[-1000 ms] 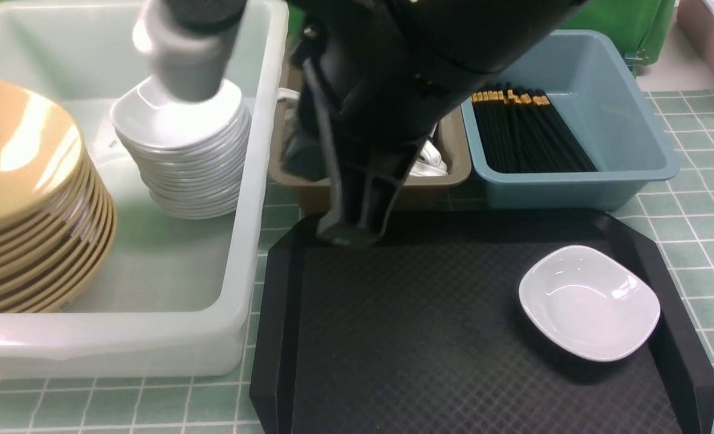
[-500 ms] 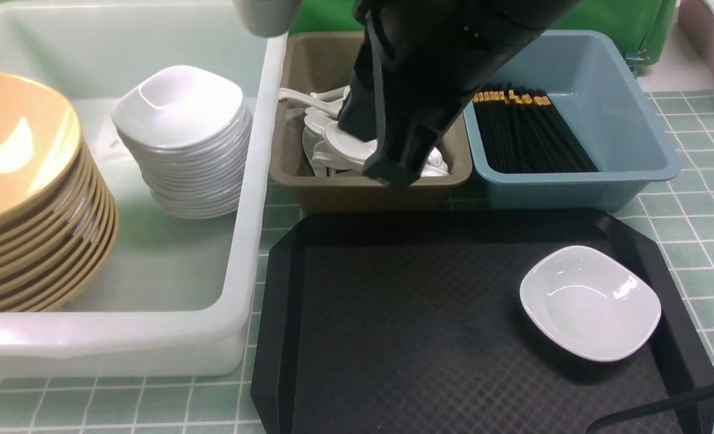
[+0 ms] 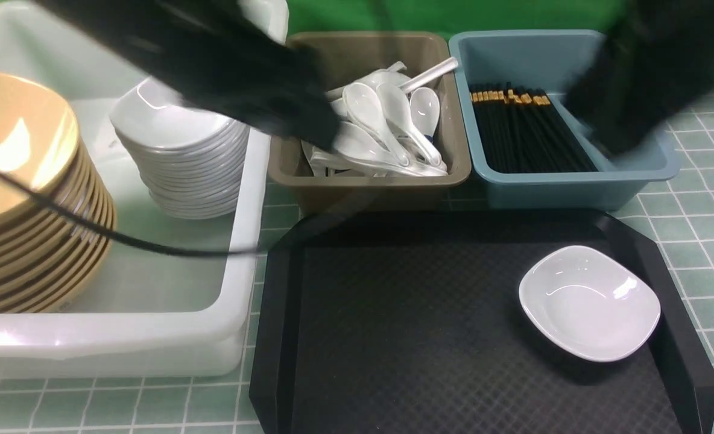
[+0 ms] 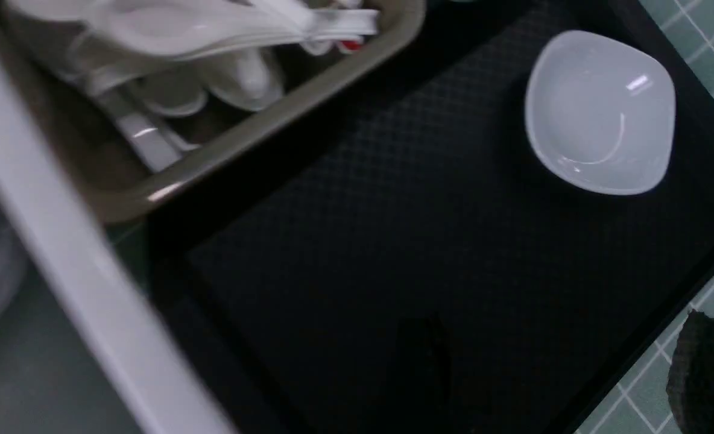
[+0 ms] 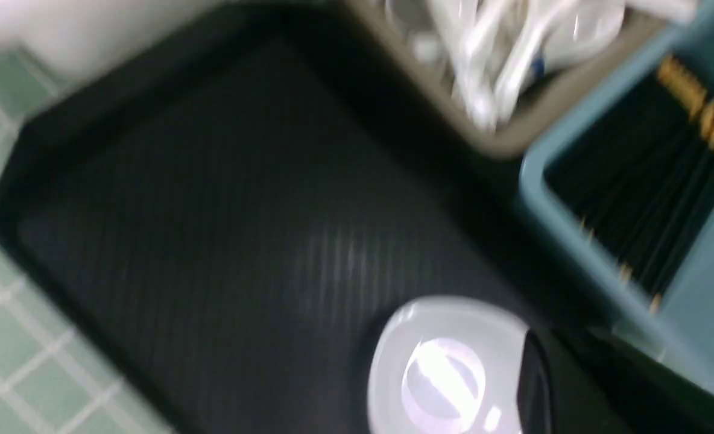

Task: On blue table put chopsticks spoon bowls plates into blue grey white boxes.
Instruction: 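Grasp the small white bowl on the black tray by its rim with the left gripper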

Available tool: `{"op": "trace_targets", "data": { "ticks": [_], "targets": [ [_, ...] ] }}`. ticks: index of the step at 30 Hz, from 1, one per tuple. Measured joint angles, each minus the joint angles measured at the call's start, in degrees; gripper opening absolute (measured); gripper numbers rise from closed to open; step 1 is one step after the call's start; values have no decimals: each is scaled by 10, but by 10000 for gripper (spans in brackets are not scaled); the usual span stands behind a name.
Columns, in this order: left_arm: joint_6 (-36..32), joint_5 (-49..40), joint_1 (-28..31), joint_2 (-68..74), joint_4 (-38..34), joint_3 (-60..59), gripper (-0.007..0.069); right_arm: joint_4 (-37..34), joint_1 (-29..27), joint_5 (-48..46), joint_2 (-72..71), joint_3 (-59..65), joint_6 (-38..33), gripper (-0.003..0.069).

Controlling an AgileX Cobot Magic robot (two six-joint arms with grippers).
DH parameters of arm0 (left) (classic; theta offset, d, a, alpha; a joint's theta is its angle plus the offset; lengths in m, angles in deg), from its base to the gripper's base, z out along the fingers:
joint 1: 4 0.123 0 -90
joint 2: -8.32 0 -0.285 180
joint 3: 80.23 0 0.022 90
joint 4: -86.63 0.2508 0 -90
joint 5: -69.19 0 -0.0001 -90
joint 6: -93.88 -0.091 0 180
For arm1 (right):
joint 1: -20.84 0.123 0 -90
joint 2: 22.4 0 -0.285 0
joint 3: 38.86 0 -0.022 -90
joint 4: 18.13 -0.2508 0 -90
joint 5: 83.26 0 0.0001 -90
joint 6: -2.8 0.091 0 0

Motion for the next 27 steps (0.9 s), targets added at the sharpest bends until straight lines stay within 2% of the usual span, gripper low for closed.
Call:
{"op": "trace_targets", "data": {
  "ticks": [4,10,20,25,27],
  "targets": [
    [-12,66,-93,89,1,1,473,10,-18,-1,-103,128,31,91],
    [-16,104,-167,219,15,66,473,76,-42,-2,-219,246,88,94],
    [30,81,-182,399,44,227,473,89,-46,-2,-284,296,97,98],
    [36,76,-185,448,40,259,465,92,-46,-2,-284,296,94,98],
    [41,76,-188,465,40,266,435,92,-46,-2,-284,296,94,98]
  ]
}}
